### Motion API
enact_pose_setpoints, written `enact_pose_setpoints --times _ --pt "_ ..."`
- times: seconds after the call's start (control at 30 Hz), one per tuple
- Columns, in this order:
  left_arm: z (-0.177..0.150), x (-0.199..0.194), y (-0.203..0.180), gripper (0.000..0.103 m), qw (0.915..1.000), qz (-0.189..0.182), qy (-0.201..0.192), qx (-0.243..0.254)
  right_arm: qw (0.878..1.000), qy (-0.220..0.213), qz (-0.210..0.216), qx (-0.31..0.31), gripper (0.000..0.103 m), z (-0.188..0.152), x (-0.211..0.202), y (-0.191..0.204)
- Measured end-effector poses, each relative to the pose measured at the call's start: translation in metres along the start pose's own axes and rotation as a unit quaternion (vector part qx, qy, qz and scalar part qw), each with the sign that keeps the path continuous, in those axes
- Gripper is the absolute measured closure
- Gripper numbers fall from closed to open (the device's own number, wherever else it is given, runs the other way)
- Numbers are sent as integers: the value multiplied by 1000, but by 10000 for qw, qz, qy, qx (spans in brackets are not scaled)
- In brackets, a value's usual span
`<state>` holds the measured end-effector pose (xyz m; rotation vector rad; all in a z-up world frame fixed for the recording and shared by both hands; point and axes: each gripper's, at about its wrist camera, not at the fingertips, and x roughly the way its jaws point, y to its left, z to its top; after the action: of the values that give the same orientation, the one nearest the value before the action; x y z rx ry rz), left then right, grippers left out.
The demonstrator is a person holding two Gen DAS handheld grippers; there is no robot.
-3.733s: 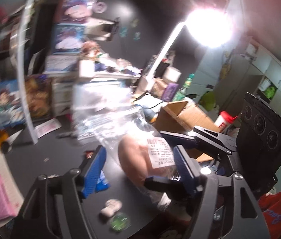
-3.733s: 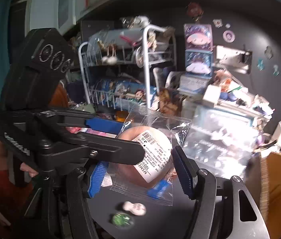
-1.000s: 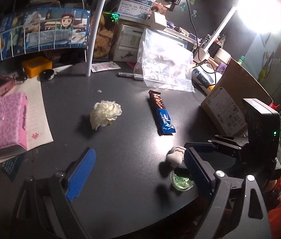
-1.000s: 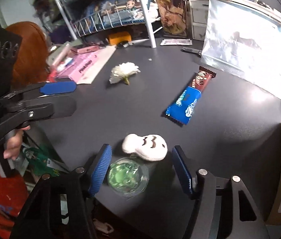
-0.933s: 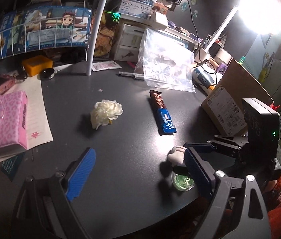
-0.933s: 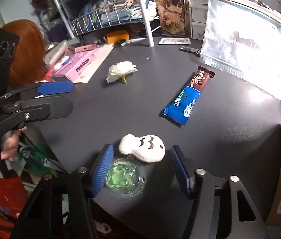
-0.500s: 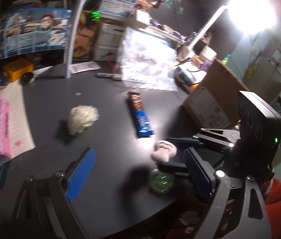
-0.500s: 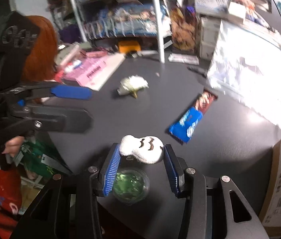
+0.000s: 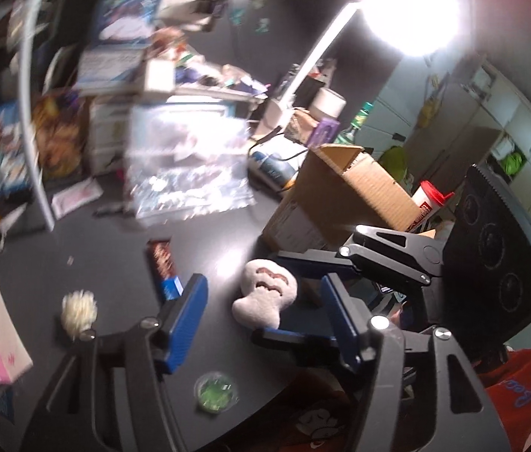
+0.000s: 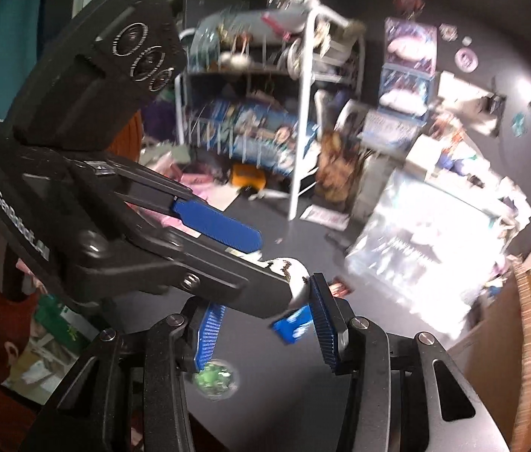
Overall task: Organize objects
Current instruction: 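Carry the white ghost figure into the box and open both grippers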
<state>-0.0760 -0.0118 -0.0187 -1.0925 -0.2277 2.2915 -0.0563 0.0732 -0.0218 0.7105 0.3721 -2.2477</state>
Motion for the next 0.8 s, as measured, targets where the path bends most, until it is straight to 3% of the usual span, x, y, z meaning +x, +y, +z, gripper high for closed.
enact_pose_setpoints --times 0.2,0.4,0.8 --pt "40 18 -39 63 9991 -87 94 416 9989 -276 -377 24 63 3 -40 -31" --pt "76 55 -78 71 9962 -329 282 761 9960 -326 -783 269 63 -5 -70 -75" --pt "111 130 -134 72 9896 -547 786 1072 9898 20 -1078 930 63 -38 -102 -149"
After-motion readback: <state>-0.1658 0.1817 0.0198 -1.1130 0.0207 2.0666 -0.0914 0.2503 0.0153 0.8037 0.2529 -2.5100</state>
